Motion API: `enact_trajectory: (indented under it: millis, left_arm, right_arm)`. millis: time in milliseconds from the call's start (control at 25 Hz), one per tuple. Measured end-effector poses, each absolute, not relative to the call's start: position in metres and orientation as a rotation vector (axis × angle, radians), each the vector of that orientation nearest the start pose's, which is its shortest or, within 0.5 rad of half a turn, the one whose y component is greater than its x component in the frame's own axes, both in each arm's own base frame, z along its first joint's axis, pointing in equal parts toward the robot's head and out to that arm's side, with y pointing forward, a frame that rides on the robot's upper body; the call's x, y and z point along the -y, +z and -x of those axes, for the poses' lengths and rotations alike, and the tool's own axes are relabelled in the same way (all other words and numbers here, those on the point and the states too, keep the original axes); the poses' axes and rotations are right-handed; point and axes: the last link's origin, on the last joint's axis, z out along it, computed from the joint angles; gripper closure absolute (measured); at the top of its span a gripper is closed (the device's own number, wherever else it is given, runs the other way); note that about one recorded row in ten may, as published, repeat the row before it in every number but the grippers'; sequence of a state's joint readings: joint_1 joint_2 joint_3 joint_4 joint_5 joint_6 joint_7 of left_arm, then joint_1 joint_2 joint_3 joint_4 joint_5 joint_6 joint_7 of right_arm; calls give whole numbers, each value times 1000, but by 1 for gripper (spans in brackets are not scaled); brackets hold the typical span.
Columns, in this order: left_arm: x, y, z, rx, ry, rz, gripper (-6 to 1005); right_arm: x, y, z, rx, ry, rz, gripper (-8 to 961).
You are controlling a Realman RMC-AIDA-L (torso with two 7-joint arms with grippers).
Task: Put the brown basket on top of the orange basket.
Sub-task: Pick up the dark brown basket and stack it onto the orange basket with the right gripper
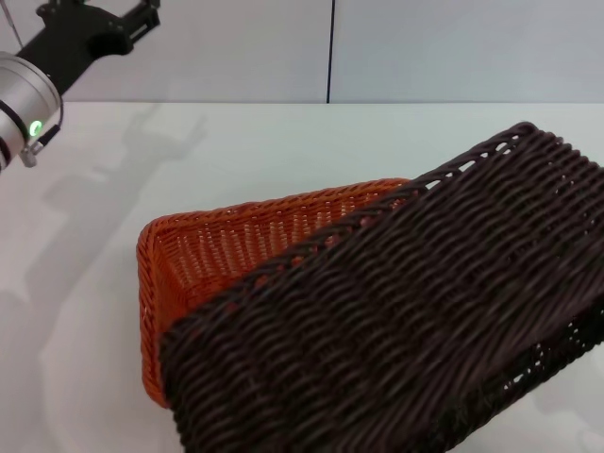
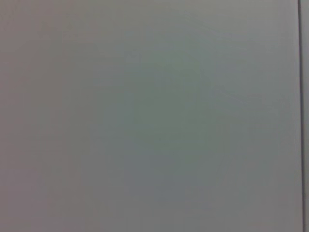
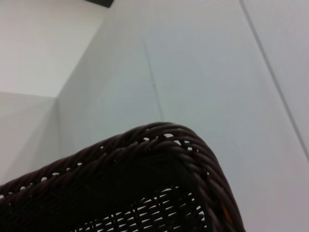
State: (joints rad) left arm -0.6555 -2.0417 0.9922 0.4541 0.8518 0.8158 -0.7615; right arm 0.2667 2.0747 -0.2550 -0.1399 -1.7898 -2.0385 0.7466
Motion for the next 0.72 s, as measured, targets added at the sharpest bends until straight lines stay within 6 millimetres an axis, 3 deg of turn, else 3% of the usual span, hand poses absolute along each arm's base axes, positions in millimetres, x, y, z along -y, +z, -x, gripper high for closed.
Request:
enact_trajectory:
  millis: [360,720]
  left_arm:
    - [-453,46,241,472,-752,1835,140]
    - [-456,41,235,457,-739,1863,140]
  right_arm:
    - [-193,-16,-292,-480,1446,1877,764]
    - [-197,-31,-288,-545,1413,1824,756]
